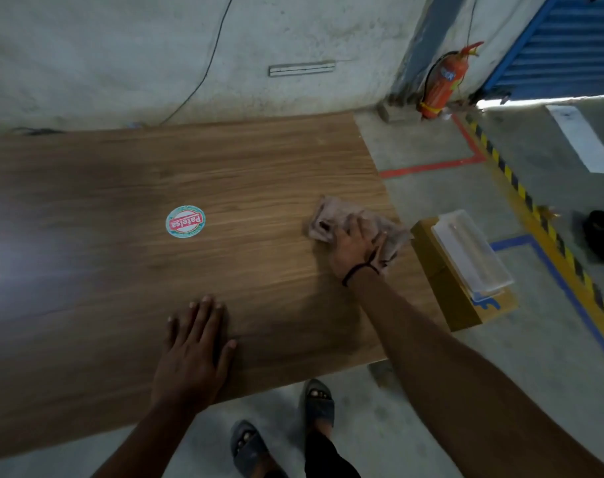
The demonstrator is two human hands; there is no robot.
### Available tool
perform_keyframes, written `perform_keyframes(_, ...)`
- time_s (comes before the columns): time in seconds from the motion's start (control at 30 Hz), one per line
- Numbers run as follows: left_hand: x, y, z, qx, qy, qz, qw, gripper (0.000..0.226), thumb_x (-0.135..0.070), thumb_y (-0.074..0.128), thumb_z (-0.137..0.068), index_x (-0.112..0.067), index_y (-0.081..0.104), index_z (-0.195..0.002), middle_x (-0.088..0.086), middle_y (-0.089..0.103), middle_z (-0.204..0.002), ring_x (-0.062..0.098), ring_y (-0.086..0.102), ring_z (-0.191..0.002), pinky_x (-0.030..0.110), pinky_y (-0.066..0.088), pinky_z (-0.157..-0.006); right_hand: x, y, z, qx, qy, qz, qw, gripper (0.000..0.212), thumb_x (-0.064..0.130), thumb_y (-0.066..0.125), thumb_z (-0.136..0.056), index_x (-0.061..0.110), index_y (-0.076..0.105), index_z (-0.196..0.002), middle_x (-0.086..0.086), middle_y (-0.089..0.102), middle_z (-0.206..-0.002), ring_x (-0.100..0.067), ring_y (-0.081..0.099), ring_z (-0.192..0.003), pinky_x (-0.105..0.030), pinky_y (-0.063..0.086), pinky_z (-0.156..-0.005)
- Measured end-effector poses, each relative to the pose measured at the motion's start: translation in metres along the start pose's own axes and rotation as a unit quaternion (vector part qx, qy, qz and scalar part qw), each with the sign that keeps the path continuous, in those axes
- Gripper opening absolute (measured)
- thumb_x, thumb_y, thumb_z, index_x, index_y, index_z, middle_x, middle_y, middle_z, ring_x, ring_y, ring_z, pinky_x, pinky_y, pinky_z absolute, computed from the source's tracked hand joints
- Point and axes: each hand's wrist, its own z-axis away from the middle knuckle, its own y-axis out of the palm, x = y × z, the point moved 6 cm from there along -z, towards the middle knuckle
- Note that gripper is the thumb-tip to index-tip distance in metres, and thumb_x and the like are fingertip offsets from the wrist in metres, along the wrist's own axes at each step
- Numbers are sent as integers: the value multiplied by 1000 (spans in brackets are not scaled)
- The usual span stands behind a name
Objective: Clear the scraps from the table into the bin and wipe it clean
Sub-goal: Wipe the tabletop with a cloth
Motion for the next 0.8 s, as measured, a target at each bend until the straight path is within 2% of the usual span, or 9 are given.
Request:
perform_keyframes(0.13, -1, -3, -1, 5, 0, -8, 1000, 70, -61, 15, -92, -20, 29, -148, 0, 18, -158, 19, 12, -146, 42, 9, -118, 75, 2, 41, -10, -145, 13, 989, 51, 42, 22, -95, 36, 24, -145, -3, 4, -161, -25, -2, -147, -64, -8, -112)
perform_keyframes(0.2, -2, -6, 0, 7, -4, -8, 1000, 70, -60, 15, -93, -20, 31, -148, 1, 19, -158, 18, 12, -146, 43, 11, -118, 81, 0, 43, 8, -172, 1, 985, 52, 41, 29, -94, 40, 23, -145, 0, 4, -161, -23, -2, -147, -62, -8, -112)
perform_keyframes(0.3, -1, -4, 1, 10, -8, -1, 1000, 69, -60, 17, -93, -19, 32, -147, 2, 20, -157, 18, 11, -146, 44, 11, -118, 48, -24, 16, -21, -147, -51, 988, 64, 46, 26, -81, 39, 29, -144, 4, 11, -160, -19, 7, -147, -59, 4, -114)
perform_keyframes(0.37, 1, -1, 0, 12, -9, -4, 1000, 69, -60, 18, -93, -20, 31, -148, 1, 18, -158, 18, 10, -147, 44, 10, -118, 14, -44, -16, -78, -97, -51, 991, 57, 34, 31, -83, 37, 35, -140, 1, 18, -158, -23, 13, -146, -59, 13, -111)
perform_keyframes(0.43, 2, 0, 0, 11, -12, -8, 1000, 69, -61, 19, -93, -21, 31, -147, 1, 19, -158, 18, 11, -147, 44, 10, -118, -15, -50, -45, -71, -53, -31, 996, 53, 20, 39, -87, 34, 37, -138, 0, 18, -157, -27, 10, -146, -61, 12, -111)
perform_keyframes(0.47, 2, -1, 0, 8, -13, -11, 1000, 69, -61, 19, -93, -21, 33, -147, 1, 22, -157, 18, 13, -146, 44, 12, -117, -23, -47, -54, -52, -45, -19, 997, 52, 20, 40, -89, 35, 36, -139, 1, 16, -158, -27, 8, -146, -60, 9, -112)
perform_keyframes(0.63, -9, -30, -25, -49, -45, -4, 998, 65, -63, 21, -91, -21, 59, -122, 7, 55, -135, 30, 46, -123, 44, 29, -102, 1, -17, -45, -39, -85, 30, 995, 47, 33, 35, -95, 38, 34, -141, 2, 14, -159, -24, 7, -147, -59, -1, -113)
perform_keyframes(0.7, -17, -41, -52, -74, -46, 9, 996, 58, -58, 28, -90, -19, 58, -119, 11, 55, -134, 33, 48, -121, 44, 28, -101, 26, -9, -26, -49, -117, 18, 992, 43, 32, 40, -94, 36, 41, -137, -1, 22, -158, -25, 13, -146, -61, -2, -112)
perform_keyframes(0.8, -29, -42, -109, -82, -26, 21, 996, 55, -53, 29, -90, -17, 53, -125, 12, 47, -142, 33, 40, -131, 45, 24, -108, 57, 5, -2, -70, -169, 11, 983, 41, 32, 52, -88, 34, 53, -130, -7, 39, -150, -30, 29, -141, -65, 4, -109)
